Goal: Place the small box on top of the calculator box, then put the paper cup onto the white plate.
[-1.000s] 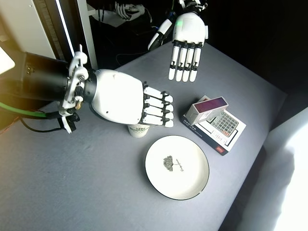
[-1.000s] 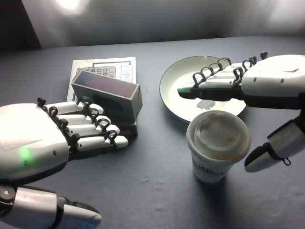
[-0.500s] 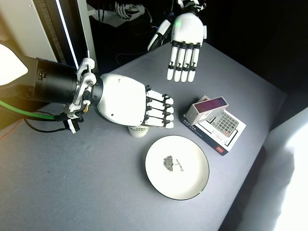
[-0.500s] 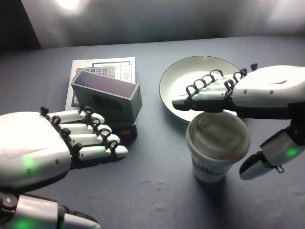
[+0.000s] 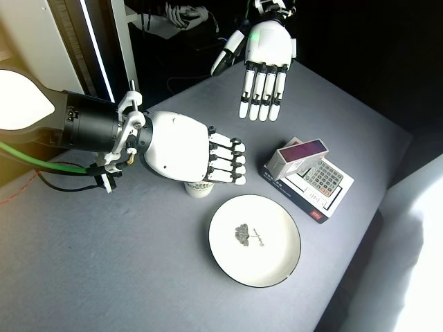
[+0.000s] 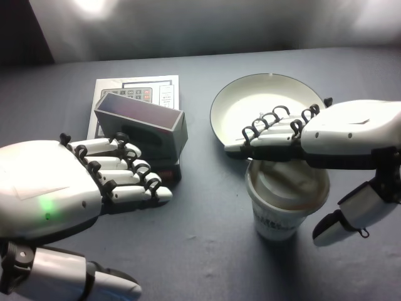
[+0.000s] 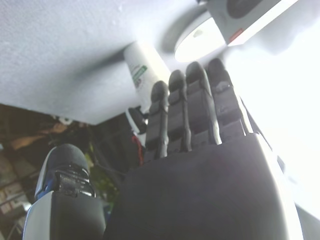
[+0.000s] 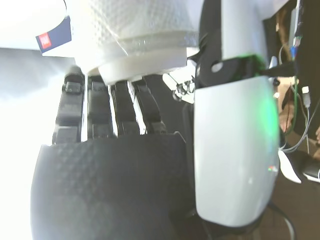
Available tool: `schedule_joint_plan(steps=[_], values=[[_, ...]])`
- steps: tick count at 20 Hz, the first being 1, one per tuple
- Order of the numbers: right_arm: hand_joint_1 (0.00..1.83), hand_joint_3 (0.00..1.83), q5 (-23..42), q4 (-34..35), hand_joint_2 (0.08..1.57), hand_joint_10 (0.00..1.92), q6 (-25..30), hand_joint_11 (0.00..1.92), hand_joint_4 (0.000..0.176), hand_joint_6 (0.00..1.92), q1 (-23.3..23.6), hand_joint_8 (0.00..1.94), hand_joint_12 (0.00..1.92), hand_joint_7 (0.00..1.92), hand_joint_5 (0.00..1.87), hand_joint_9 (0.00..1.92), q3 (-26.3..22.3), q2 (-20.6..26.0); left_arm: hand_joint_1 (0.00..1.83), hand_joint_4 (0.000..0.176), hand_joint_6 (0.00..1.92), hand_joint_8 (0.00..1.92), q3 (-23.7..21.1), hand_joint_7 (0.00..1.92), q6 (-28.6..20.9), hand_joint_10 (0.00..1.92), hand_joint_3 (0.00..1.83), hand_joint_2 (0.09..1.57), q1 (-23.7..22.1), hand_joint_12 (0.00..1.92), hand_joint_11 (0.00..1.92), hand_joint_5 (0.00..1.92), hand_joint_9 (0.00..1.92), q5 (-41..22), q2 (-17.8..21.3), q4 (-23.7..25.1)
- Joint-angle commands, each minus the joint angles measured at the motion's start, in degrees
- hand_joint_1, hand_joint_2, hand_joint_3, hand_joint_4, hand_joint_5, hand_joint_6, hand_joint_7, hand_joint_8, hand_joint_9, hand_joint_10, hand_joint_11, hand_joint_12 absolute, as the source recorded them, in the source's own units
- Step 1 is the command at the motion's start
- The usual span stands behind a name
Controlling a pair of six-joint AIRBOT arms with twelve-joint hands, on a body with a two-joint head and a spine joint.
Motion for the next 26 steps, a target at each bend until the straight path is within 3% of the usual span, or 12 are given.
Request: schedule_joint_plan(steps=[1,6,10,13,15,17,18,19,20,21,22,26], values=[[1.15,0.01,3.4,1.5,0.89,0.00,0.1,0.00,0.000,0.00,0.4,0.00,0.00,0.00,0.00,0.00,0.2,0.5,0.00,0.000,0.00,0.00,0.1,0.27,0.0,0.00,0.00,1.14,-0.4,0.37,0.00,0.25,0.23,-5.3,0.3,-0.9],[1.14,0.01,3.4,2.6,0.90,0.00,0.1,0.04,0.000,0.00,0.1,0.00,0.02,0.00,0.00,0.00,1.0,-0.2,0.00,0.000,0.00,0.00,0.3,0.19,-0.3,0.00,0.00,1.16,-0.4,0.20,0.00,0.19,0.15,-5.3,0.3,-1.1],[1.10,0.00,3.9,2.7,0.89,0.00,0.1,0.07,0.000,0.00,-0.7,0.00,0.05,0.00,0.00,0.00,1.6,-0.9,0.00,0.000,0.00,0.00,0.0,0.29,-0.3,0.00,0.00,1.16,-0.4,0.37,0.00,0.27,0.24,-5.3,0.3,-1.0],[1.24,0.00,3.9,3.0,0.99,0.01,0.1,0.00,0.000,0.00,-1.0,0.00,0.54,0.04,0.05,0.06,1.8,-1.1,0.00,0.000,0.01,0.01,-0.1,0.24,-0.4,0.01,0.00,1.15,-0.5,0.29,0.01,0.22,0.20,-5.3,0.3,-1.2],[1.37,0.01,4.1,3.0,1.04,0.03,0.1,0.00,0.000,0.02,-1.0,0.01,1.00,0.27,0.25,0.28,1.8,-1.1,0.00,0.000,0.00,0.00,-0.1,0.25,-0.4,0.00,0.00,1.16,-0.5,0.31,0.00,0.22,0.21,-5.3,0.3,-1.2],[1.40,0.01,4.1,3.0,1.12,0.03,0.1,0.08,0.000,0.01,-1.0,0.01,1.10,0.45,0.39,0.46,1.9,-1.1,0.00,0.000,0.00,0.00,-0.1,0.29,-0.4,0.00,0.00,1.17,-0.5,0.38,0.00,0.26,0.25,-5.3,0.3,-1.1],[1.44,0.01,4.2,3.0,1.14,0.05,0.1,0.22,0.000,0.02,-1.0,0.01,1.08,0.56,0.50,0.60,1.9,-1.1,0.00,0.000,0.00,0.00,0.0,0.25,-0.4,0.00,0.00,1.16,-0.5,0.32,0.00,0.23,0.21,-5.3,0.3,-1.1],[1.75,0.01,4.3,3.0,1.11,0.08,0.1,0.53,0.000,0.05,-1.0,0.04,1.49,0.68,0.61,0.73,1.9,-1.1,0.00,0.000,0.00,0.00,0.0,0.25,-0.4,0.00,0.00,1.17,-0.5,0.32,0.00,0.24,0.21,-5.3,0.3,-1.0],[1.75,0.05,4.4,3.0,1.10,1.02,0.1,0.65,0.000,0.06,-1.0,0.05,1.67,0.80,0.73,0.70,1.9,-1.1,0.00,0.000,0.00,0.00,0.0,0.24,-0.4,0.00,0.00,1.17,-0.5,0.31,0.00,0.23,0.20,-5.3,0.3,-1.0],[1.75,0.02,4.5,3.0,1.10,1.15,0.1,0.71,0.000,0.05,-1.0,0.04,1.67,0.93,0.86,0.73,1.9,-1.1,0.00,0.000,0.00,0.00,0.0,0.25,-0.4,0.00,0.00,1.18,-0.5,0.32,0.00,0.24,0.21,-5.3,0.3,-0.9],[1.54,0.00,4.9,3.0,1.12,1.05,0.1,0.82,0.000,0.84,-1.0,0.65,1.55,1.00,0.84,0.90,1.9,-1.1,0.00,0.000,0.00,0.01,0.0,0.27,-0.4,0.01,0.00,1.18,-0.5,0.34,0.00,0.25,0.22,-5.3,0.3,-0.8],[1.49,0.00,6.3,4.5,1.09,0.91,0.2,0.81,0.000,0.98,-0.1,0.83,1.53,1.00,0.91,1.02,1.9,-1.0,0.00,0.000,0.00,0.00,0.0,0.26,-0.4,0.00,0.00,1.19,-0.5,0.32,0.00,0.25,0.22,-5.2,0.3,-0.8]])
